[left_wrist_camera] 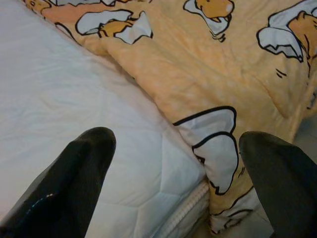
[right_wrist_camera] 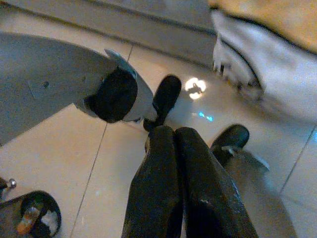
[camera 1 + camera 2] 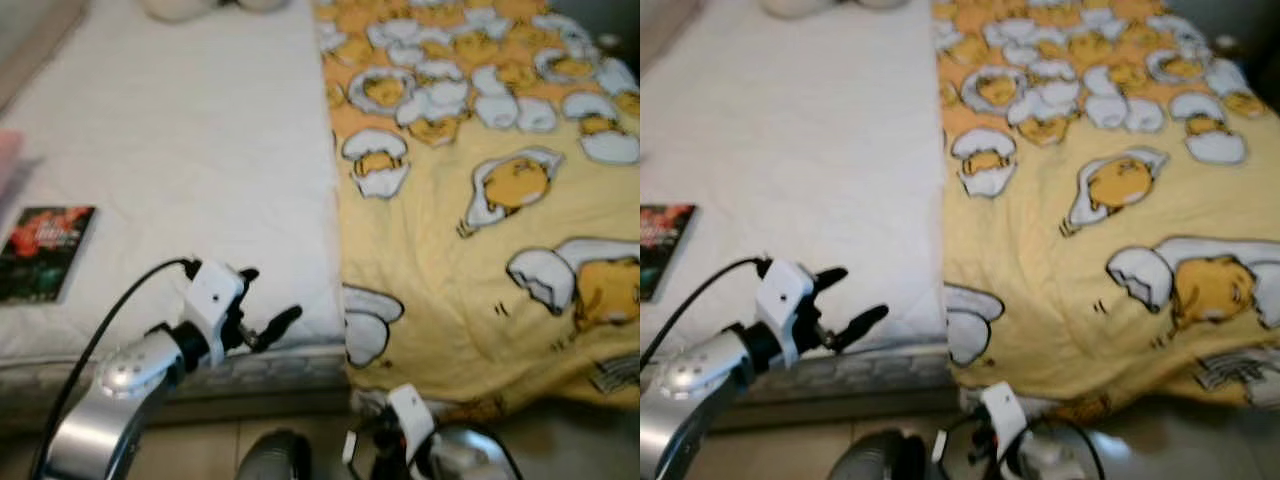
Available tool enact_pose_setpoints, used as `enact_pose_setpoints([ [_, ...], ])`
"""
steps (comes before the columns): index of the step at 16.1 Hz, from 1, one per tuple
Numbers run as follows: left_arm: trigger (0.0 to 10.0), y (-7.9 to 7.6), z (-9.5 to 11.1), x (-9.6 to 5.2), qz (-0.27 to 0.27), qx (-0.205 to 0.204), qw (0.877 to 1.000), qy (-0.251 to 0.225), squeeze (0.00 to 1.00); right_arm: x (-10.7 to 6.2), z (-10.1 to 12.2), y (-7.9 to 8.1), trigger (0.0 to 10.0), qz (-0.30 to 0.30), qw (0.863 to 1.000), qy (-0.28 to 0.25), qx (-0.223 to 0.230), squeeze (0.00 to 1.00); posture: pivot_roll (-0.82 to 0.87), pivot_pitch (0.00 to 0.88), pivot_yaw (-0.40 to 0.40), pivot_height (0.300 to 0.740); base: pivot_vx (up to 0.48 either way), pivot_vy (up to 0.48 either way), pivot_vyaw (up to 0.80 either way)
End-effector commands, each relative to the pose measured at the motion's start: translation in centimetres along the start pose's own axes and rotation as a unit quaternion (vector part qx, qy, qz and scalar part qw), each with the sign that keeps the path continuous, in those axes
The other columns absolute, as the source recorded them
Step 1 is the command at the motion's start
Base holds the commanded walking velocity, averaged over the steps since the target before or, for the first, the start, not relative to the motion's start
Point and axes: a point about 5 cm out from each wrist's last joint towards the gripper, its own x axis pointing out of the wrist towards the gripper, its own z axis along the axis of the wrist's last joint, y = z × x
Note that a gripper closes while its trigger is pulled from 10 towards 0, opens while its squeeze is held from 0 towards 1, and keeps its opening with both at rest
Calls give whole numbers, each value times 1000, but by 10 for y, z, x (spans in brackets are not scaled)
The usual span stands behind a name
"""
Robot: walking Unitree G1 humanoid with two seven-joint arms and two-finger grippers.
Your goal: Clean up the room
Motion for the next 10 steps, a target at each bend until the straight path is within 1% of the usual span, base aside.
enact_pose_setpoints([
  [1, 10000, -3, 0, 0, -6, 1, 1000, 1, 0, -2, -12, -1, 10000, -14, 1000, 21, 7, 0, 187, 131, 46, 740, 0, 0, 0],
  [2, 10000, -3, 0, 1, -7, 2, 1000, 1, 0, -3, -12, -4, 10000, -25, 999, 18, 9, 0, 188, 131, 46, 740, 0, 0, 0],
  [3, 10000, -3, -1, 1, -7, 1, 1000, 2, 0, -3, -4, -8, 10000, -47, 999, -6, 2, 0, 188, 131, 46, 740, 0, 0, 0],
  [4, 10000, -2, -1, 0, -4, 3, 1000, 2, 0, -3, 18, -15, 10000, -83, 995, -59, -3, 0, 186, 129, 45, 740, 0, 0, 0],
  [5, 10000, -1, -1, 1, 0, 5, 1000, 2, 0, -5, 34, -20, 10000, -113, 989, -98, -1, 0, 183, 125, 42, 740, 0, 0, 0],
  [6, 10000, 1, -1, 2, 15, 6, 1000, -4, 0, -8, 55, -25, 10000, -138, 979, -152, 10, 0, 179, 118, 37, 740, 0, 0, 0],
  [7, 10000, 5, -2, 5, 43, -1, 999, -10, 0, -17, 85, -31, 10000, -168, 958, -234, 19, 118, 165, 104, 29, 740, 0, 0, 0],
  [8, 10000, 6, -4, 7, 63, -13, 998, -15, 0, -24, 99, -33, 10000, -183, 942, -280, 19, 584, 159, 94, 22, 740, 0, 0, 0],
  [9, 10000, 7, -5, 9, 74, -22, 997, -19, 0, -28, 106, -33, 10000, -187, 935, -302, 23, 584, 157, 91, 20, 740, 0, 0, 0],
  [10, 10000, 7, -7, 13, 98, -43, 994, -24, 0, -35, 114, -35, 10000, -203, 921, -333, 17, 1000, 140, 67, 5, 740, 0, 0, 0],
])
